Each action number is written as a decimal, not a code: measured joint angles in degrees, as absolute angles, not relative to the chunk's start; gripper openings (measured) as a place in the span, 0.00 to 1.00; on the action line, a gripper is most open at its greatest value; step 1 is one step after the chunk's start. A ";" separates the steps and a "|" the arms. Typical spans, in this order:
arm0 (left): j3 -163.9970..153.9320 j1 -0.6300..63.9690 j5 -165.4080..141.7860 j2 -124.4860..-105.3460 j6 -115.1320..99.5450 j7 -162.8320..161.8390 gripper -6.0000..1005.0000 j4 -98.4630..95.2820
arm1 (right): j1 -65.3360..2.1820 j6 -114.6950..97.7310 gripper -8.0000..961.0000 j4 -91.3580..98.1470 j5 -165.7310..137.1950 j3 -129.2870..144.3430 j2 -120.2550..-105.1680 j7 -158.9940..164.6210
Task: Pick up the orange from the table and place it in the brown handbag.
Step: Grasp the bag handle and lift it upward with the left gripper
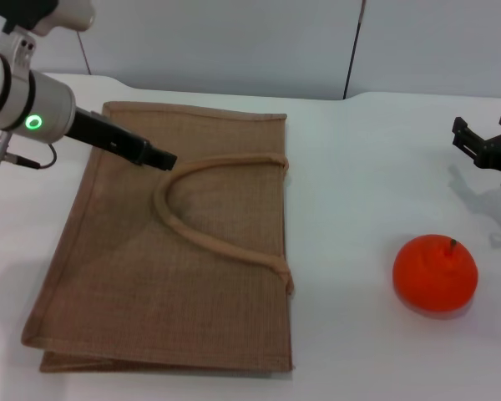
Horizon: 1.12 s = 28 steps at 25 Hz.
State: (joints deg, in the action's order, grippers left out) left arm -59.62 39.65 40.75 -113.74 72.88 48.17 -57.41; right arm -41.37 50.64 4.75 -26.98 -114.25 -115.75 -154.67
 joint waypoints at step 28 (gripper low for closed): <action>-59.51 45.96 36.89 -113.48 62.23 52.75 0.59 -41.49 | -41.57 51.42 0.86 4.74 -26.98 -114.16 -115.84 -154.60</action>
State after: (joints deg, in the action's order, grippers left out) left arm -59.51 45.96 36.89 -113.48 62.23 52.75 -41.49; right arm -41.57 51.42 4.74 -26.98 -114.16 -115.84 -154.60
